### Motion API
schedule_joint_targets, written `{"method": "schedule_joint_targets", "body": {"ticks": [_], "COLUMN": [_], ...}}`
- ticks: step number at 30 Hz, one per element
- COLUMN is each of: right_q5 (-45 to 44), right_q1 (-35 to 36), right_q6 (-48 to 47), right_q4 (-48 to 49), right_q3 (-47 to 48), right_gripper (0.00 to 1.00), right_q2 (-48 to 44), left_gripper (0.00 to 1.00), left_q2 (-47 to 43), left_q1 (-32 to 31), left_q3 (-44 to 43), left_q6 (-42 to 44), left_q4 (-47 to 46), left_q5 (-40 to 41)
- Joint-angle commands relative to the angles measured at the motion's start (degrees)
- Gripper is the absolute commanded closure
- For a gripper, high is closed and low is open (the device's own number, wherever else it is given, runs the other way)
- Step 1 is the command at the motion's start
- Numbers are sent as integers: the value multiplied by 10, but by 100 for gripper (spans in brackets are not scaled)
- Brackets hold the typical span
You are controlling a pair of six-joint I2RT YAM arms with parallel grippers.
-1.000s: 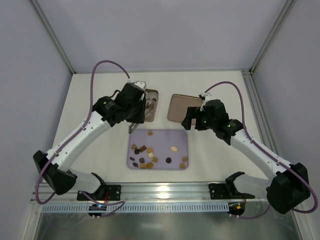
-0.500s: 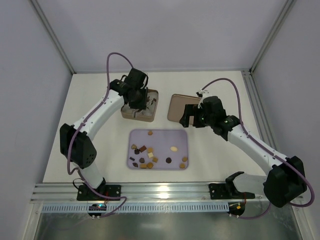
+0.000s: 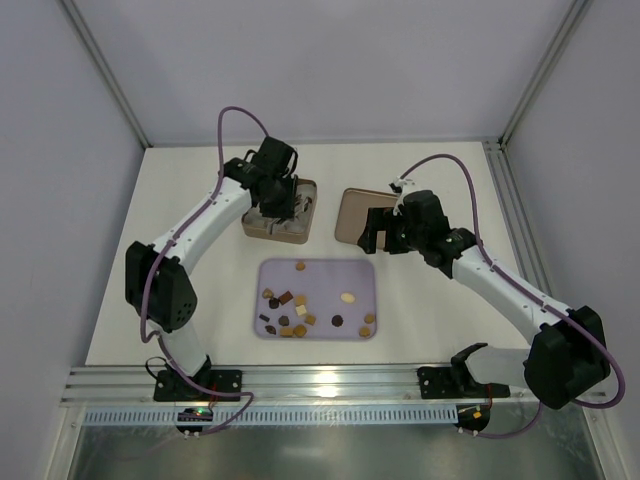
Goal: Pack the chocolate
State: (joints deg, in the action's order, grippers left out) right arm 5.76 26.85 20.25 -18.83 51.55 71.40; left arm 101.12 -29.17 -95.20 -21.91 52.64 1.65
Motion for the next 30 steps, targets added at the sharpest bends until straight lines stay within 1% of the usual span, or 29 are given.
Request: {"method": "schedule_joint_targets", "body": {"ticks": [1,8,10,12,13,16,18,23,30], "right_q5": [6,5,4,4,3,3,4,4,6], "right_q1": [1,1,0,0,2,1,1,1,0], "right_q6": [-8,-8,-8,-8,-9,-10,-9,-9,-10], "right_q4": [19,17,17,16,17,16,18,17,19], "right_q3": [25,26,26,27,26,26,25,25,23], "right_gripper": [0,0,0,0,0,0,0,0,0], "right_q2": [1,1,1,1,1,1,1,1,1], "left_gripper": [68,67,64,64,62,60,56,55,56], "left_q2": [0,10,13,14,14,14,14,10,-36], "left_q1": [6,10,12,12,13,13,13,13,13], "left_q3": [3,1,-2,-3,-4,-9,-11,-21,-16], "left_q6": [12,13,13,16,16,18,20,22,20], "left_q4": [-29,-34,-34,-35,-35,-33,-32,-24,-11], "left_q5": [-8,-11,-14,-13,-13,-13,-14,-14,-15]}}
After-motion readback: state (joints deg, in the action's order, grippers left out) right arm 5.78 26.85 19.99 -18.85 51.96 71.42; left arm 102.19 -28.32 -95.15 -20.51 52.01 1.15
